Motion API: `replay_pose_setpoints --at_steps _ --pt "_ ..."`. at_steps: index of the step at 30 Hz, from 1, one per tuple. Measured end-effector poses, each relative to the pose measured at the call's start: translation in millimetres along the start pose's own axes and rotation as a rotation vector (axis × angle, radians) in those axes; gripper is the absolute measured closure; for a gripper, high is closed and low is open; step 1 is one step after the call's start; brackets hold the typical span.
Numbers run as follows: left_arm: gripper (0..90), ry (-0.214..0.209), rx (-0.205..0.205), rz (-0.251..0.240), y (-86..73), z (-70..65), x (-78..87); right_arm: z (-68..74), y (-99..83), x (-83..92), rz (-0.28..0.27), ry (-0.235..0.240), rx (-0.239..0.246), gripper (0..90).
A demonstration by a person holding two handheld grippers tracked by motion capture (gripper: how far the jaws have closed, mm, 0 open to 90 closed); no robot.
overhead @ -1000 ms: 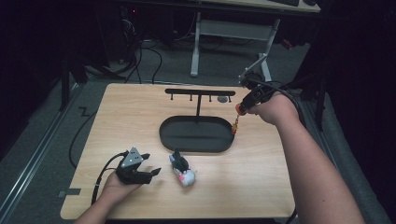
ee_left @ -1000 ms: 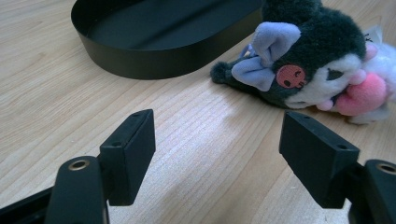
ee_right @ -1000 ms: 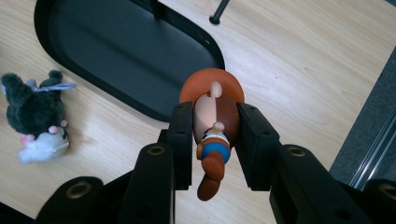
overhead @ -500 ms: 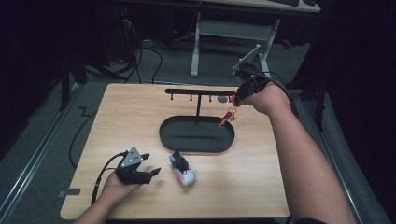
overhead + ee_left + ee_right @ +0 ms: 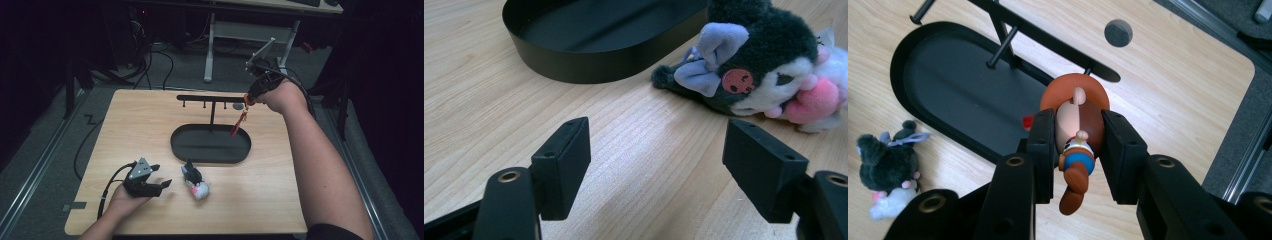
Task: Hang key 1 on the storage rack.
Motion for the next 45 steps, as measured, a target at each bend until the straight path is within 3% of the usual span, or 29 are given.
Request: replay_pose_setpoints --at_steps 6,16,32,40,45 --pt "27.7 0.0 0.0 0.0 0.0 0.2 0.6 0.7 5.7 2.5 -0.023 -0.004 -0.005 69.2" --pt "27.8 0.002 -0.001 0.0 -0.2 0.4 1.1 -9.9 -4.4 -17.6 -0.004 -0.016 -0.048 69.1" --pt "28.0 0.002 -0.004 0.006 -0.1 -0.8 -0.5 -20.2 -38.7 -79.6 0.014 0.064 -0.102 68.8" --pt "28.0 -0.003 -0.002 0.009 -0.2 -0.9 -0.8 -20.5 -47.1 -98.8 -0.025 0.091 -0.133 63.9" --pt "28.5 -0.013 0.001 0.012 0.2 -1.1 -0.8 -20.0 -55.8 -108.6 -0.013 0.104 -0.15 59.5"
Point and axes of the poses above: each handheld gripper's, and its own axes: x roughly backward along the jaws, y roughly out of its top, z roughly to its left, the point moved 3 cm from there along -x, roughly forward along the jaws, and after that the axes turned 5 degrees about z, right-handed, at the moved point
